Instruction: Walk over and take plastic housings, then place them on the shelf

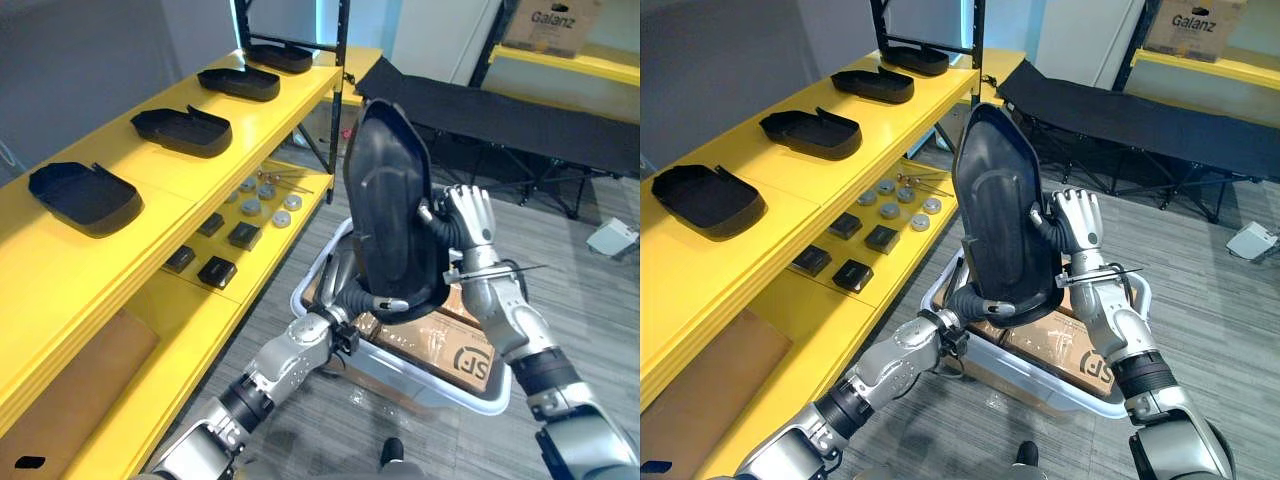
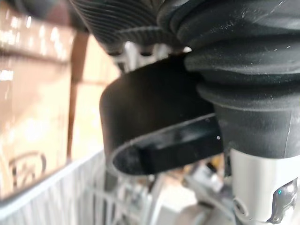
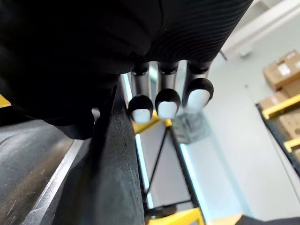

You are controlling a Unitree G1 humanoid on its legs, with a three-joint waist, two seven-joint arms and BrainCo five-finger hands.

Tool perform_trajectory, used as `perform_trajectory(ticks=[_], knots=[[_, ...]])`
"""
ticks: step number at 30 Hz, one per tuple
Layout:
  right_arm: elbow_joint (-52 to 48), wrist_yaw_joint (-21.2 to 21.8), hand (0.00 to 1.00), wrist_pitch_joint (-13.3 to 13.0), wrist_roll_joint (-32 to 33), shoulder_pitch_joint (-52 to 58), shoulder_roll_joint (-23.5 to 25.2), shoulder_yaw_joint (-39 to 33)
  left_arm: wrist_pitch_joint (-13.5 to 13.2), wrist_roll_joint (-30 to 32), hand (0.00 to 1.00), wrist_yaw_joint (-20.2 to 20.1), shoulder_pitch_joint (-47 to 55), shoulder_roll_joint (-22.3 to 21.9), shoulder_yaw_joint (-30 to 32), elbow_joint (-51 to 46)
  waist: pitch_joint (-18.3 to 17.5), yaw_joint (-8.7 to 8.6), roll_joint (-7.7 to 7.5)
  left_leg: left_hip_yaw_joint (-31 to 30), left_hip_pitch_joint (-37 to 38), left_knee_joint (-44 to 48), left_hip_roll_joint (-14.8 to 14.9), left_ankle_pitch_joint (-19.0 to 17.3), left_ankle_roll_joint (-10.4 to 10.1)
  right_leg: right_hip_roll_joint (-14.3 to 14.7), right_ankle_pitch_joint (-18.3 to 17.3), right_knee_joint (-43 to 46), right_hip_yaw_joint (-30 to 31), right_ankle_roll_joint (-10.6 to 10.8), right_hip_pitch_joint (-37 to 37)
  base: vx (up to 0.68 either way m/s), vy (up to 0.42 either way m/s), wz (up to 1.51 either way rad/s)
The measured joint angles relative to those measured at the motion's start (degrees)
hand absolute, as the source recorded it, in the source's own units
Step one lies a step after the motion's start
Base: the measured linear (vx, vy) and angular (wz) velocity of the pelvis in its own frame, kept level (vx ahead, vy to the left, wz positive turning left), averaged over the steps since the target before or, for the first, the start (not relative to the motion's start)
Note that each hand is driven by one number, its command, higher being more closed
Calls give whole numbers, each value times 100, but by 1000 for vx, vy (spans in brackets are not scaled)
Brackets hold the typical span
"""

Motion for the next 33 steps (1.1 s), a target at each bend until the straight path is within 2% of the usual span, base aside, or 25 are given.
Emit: perform_trajectory(ticks=[2,3,5,7,13,14,15,16,20,22,26,33], knots=[[0,-15,100,-12,7,-1,53,99,-10,316,0,92,133,0,36,0,-11,12,-11,-12,7,-33,-2,20,-2,0,-4,0,-12,-5,5,-36,5,2],[0,-15,100,-12,15,-1,64,122,-11,412,100,121,154,3,36,0,-12,12,-13,-16,11,-52,-5,30,-2,0,-4,0,-16,-5,5,-28,9,4],[0,-22,100,-12,18,-1,153,139,-54,633,100,229,214,3,40,0,-28,15,-39,-42,50,-168,-25,119,-8,-2,-5,0,-51,-7,4,-15,1,7],[0,-25,100,-23,103,2,204,153,-232,795,100,385,303,1,62,-11,-38,43,-54,-49,115,-279,-30,178,-21,5,-8,0,-68,-12,32,1,-5,5],[-92,-275,100,-52,644,165,556,181,-663,1079,100,1206,538,-12,503,-176,-68,140,-99,-76,184,-350,-43,207,-24,4,-10,-13,-85,-14,83,0,1,1],[-123,-318,100,-45,762,233,686,183,-716,1057,100,1353,621,-13,567,-226,-77,142,-113,-73,197,-360,-45,207,-24,3,-10,-17,-84,-13,91,9,34,-1],[-284,-411,100,107,1031,586,1027,298,-1075,561,100,1680,970,-18,714,-248,-112,155,-168,-63,207,-402,-52,220,-33,4,-10,-57,-84,-13,93,9,35,-1],[-283,-411,100,123,1045,669,1057,323,-1140,344,100,1755,1022,-19,753,-248,-121,155,-182,-61,206,-406,-52,221,-34,5,-9,-68,-85,-12,93,0,0,0],[-337,-488,100,144,1264,872,1225,438,-1229,-96,100,1829,1035,-23,927,-247,-126,158,-189,-49,219,-408,-53,221,-34,5,-9,-79,-83,-11,104,0,0,0],[-461,-556,100,261,1481,986,1361,542,-1298,-591,100,1814,1046,-8,977,-235,-126,155,-189,3,252,-420,-53,220,-35,4,-7,-89,-65,-10,109,-1,15,-6],[-523,-608,100,333,1483,1002,1393,619,-1303,-923,100,1806,1081,-7,915,-227,-130,140,-194,21,323,-443,-57,219,-37,6,-3,-153,-69,-3,200,0,4,-2],[-524,-766,100,337,1661,1012,1379,770,-1313,-837,100,1866,1079,-8,826,-227,-131,136,-196,32,325,-463,-63,219,-37,6,3,-174,-70,5,198,0,0,0]])
